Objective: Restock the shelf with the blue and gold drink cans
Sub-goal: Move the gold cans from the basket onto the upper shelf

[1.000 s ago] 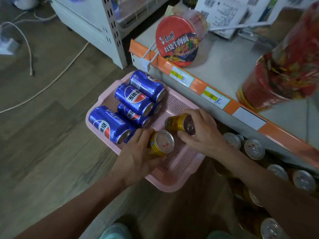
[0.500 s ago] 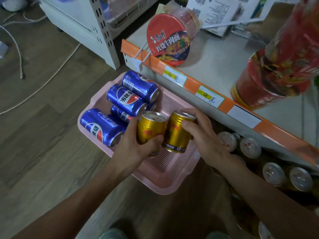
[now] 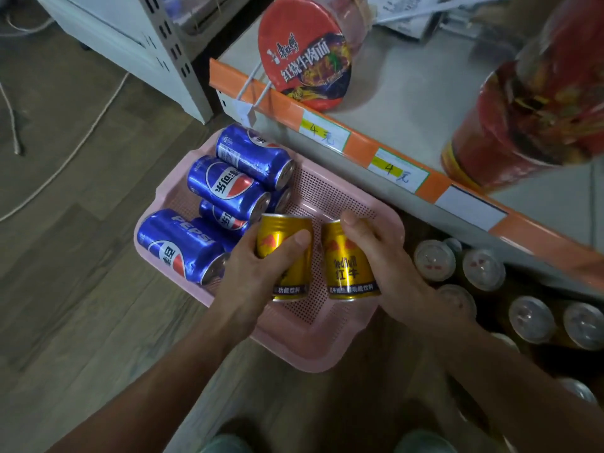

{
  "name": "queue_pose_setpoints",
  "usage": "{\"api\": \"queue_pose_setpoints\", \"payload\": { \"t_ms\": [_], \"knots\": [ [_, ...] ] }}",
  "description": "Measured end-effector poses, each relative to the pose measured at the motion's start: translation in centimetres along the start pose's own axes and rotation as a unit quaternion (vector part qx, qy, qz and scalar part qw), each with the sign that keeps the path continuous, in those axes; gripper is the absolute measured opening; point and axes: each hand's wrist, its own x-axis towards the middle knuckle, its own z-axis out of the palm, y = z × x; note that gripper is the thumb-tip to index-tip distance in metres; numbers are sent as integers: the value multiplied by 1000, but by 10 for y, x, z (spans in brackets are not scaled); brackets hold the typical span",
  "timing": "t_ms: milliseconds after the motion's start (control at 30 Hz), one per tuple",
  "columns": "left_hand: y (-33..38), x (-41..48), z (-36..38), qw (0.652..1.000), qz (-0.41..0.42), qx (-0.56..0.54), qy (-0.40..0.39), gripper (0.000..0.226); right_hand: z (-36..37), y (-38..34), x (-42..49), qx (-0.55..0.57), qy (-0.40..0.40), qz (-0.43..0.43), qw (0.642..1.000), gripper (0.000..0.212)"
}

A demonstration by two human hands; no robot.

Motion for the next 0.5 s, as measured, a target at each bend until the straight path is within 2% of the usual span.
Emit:
{"api": "queue_pose_setpoints", "payload": {
  "t_ms": [67,233,333,400,500],
  "knots": [
    [13,-13,5,1000,-22,0,14,60,0,-9,-19,34,2,9,999,61],
    [75,-70,17,998,-64,-7,-2,60,-10,-61,-101,81,30,83,993,70],
    [129,-114,31,997,-80,12,-21,61,-14,-106,-160,94,53,113,988,94],
    [171,-147,44,995,-87,20,-34,65,-16,-140,-201,117,61,108,985,100],
    [242,-197,67,994,-89,35,-53,60,-18,-200,-265,151,81,89,981,96]
  ]
}}
